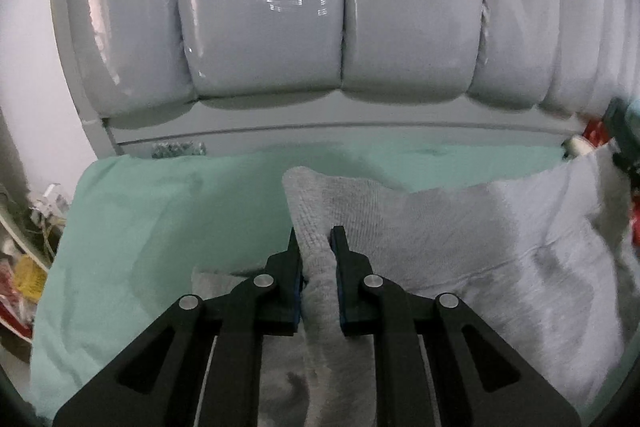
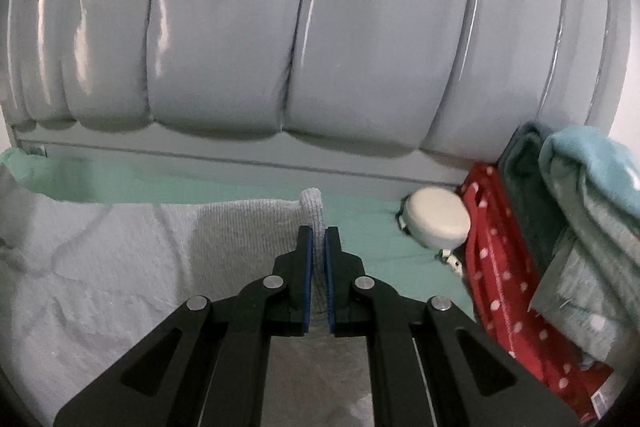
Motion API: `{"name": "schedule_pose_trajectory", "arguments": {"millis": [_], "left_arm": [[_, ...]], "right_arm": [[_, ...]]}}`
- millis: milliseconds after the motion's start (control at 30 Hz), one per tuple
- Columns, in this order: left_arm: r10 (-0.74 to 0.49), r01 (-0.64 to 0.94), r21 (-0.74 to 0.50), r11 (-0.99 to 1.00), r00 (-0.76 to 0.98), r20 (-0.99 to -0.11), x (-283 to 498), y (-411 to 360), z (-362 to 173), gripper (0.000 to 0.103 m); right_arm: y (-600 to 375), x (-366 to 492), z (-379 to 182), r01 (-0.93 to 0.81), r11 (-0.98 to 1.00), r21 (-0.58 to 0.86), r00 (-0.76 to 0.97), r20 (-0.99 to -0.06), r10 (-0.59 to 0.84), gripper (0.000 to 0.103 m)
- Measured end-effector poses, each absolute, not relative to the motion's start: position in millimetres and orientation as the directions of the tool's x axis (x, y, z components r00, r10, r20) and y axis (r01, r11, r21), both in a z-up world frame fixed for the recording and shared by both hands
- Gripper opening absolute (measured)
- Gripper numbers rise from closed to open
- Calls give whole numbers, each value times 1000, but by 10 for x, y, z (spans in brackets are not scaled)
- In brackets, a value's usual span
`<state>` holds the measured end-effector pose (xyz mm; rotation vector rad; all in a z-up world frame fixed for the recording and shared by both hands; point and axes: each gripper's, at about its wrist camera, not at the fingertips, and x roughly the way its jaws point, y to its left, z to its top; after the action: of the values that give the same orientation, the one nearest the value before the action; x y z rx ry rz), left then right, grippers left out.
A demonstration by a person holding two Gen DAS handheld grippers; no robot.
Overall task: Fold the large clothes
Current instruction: 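Lower the lifted hoodie onto the bed and open both tools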
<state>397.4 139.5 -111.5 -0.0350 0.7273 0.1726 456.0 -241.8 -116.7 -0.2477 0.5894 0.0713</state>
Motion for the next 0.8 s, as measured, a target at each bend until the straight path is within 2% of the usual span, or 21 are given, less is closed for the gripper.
{"name": "schedule_pose_trajectory", "arguments": {"millis": [133,200,333,533,700,800], "left_arm": [[195,-191,86,978,684,-703,4018,1395,-1259,30],[232,-239,93,967,658,-716,4024,1482,-1300,31],[222,-311,20,950,630,-744,3992,1749,-1351,38],[161,-309,-49,950,616,-771,3878,1810,-1362,44],[52,-269,-134,954,585,-809,3559,1787,-1388,52],[-2,-258,-173,951,550,-835,3242,1807,-1414,57]], "right_arm": [[-2429,4621,-1256,-137,960,-245,820,-571,-29,6],[-2461,4666,-1288,-110,956,-270,813,-579,-70,7],[-2592,4697,-1289,-105,964,-244,795,-604,-66,9],[-2662,4482,-1304,-137,959,-248,769,-637,-55,29],[-2838,4081,-1306,-139,962,-237,745,-665,-56,58],[-3061,3793,-1355,-112,973,-200,711,-701,-62,64]]}}
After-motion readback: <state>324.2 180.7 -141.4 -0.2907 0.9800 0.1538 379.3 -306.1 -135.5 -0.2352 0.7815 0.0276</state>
